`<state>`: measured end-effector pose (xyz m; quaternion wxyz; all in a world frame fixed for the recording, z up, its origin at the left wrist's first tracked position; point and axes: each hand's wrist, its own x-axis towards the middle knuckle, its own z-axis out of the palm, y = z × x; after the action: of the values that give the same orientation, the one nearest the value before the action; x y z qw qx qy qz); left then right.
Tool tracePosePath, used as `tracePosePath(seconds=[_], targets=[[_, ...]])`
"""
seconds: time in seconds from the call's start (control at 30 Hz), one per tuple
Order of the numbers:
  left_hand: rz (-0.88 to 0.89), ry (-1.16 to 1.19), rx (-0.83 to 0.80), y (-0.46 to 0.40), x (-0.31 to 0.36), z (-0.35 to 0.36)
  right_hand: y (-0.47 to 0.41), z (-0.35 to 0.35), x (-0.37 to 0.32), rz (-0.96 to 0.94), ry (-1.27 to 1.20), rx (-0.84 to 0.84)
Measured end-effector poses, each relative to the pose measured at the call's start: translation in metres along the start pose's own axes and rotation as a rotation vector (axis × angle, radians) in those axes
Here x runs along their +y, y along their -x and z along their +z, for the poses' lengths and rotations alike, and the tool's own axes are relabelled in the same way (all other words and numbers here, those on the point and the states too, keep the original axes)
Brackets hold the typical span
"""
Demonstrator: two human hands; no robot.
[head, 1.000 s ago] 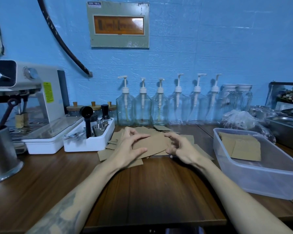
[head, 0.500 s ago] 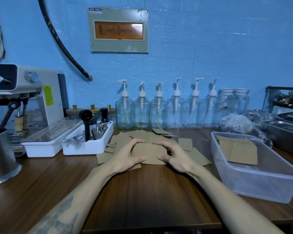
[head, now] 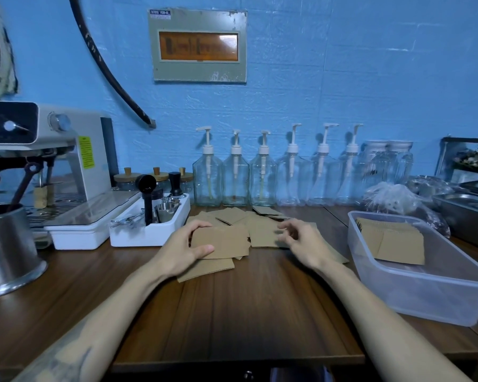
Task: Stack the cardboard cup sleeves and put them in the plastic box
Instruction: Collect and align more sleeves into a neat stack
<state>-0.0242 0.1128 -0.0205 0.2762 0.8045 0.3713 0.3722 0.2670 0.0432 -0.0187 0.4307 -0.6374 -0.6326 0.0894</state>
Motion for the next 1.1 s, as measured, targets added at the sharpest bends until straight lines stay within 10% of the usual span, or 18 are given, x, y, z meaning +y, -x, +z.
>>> tracePosePath(seconds=[0.43,1.1], targets=[[-0.043,-0.025,-0.072,0.0,-0.006,0.002,-0.011,0.005,0.004,-0.057,0.535,-0.228],[-0.023,-0.037,-0.095,0.004,0.003,0.005,-0.013,-0.011,-0.008,0.062,-0.063,0.149]])
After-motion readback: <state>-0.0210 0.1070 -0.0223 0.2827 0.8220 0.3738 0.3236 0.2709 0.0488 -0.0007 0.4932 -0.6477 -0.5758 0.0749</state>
